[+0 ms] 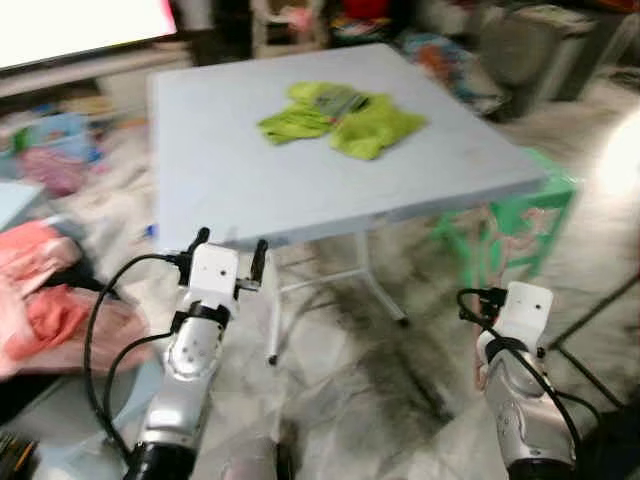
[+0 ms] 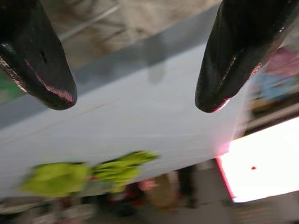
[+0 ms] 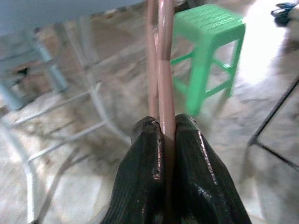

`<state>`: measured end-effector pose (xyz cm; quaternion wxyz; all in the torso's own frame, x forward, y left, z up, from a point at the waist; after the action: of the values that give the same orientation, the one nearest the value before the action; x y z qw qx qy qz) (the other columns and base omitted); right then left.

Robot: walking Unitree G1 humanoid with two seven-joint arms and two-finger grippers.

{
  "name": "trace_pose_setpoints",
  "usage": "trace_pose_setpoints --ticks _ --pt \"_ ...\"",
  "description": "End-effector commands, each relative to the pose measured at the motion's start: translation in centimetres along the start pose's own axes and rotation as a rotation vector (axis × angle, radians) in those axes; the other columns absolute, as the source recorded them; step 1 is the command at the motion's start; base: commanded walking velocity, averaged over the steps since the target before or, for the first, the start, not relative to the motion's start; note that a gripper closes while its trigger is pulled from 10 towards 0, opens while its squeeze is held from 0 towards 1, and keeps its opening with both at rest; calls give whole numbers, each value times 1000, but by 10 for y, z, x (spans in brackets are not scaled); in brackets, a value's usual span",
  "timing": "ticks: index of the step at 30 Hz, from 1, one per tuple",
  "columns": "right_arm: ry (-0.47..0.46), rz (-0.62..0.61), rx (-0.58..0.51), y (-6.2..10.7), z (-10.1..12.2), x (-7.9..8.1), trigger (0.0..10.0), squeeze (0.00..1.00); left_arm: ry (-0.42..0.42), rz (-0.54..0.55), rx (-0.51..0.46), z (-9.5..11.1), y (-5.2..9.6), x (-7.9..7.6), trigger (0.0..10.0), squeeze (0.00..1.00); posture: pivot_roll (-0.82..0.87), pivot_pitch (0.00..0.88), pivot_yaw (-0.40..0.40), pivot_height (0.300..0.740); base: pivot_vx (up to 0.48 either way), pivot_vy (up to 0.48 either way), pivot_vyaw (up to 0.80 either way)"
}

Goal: Hang hanger

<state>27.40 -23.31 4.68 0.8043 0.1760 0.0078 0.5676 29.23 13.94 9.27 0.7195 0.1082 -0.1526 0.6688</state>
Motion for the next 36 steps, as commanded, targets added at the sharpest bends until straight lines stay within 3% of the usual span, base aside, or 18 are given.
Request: trace_pose_setpoints --ticks 1,5,13,20,27,31,36 --pt "0 -42 -24 2 4 -12 10000 0 43 -15 0 3 -3 -2 10000 0 -68 0 19 740 0 0 0" --pt "4 -49 -20 3 3 -15 10000 0 75 -46 16 0 -2 -5 10000 0 -71 0 15 740 0 0 0" --pt "23 -38 -35 3 7 -14 10000 0 169 -245 43 -3 4 -27 10000 0 -55 0 -44 740 0 0 0" --pt "36 -18 -42 0 12 -7 10000 0 200 -241 78 -10 1 -20 10000 0 -52 0 -27 740 0 0 -179" --pt "12 -56 -66 4 9 -14 10000 0 204 -300 72 -7 5 -27 10000 0 -54 0 11 740 0 0 -800" --pt "-19 -29 -170 7 23 -11 10000 0 167 -291 41 -2 1 -24 10000 0 -50 0 12 740 0 0 -662" --pt "64 15 -262 5 44 2 10000 0 166 -272 43 -2 -2 -22 10000 0 -52 0 10 740 0 0 0"
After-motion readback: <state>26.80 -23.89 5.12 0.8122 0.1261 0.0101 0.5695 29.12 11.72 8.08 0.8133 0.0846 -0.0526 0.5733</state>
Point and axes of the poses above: a point about 5 cm out from each wrist's last joint towards the gripper, its own y axis pointing back from the gripper into the wrist, its own z axis along the axis of the wrist's last joint, x = y × z, the point moved 2 cm from there along -y, pointing out of the wrist towards the gripper, and after that the axes turned 11 degrees about -y, right-handed, at the moved point
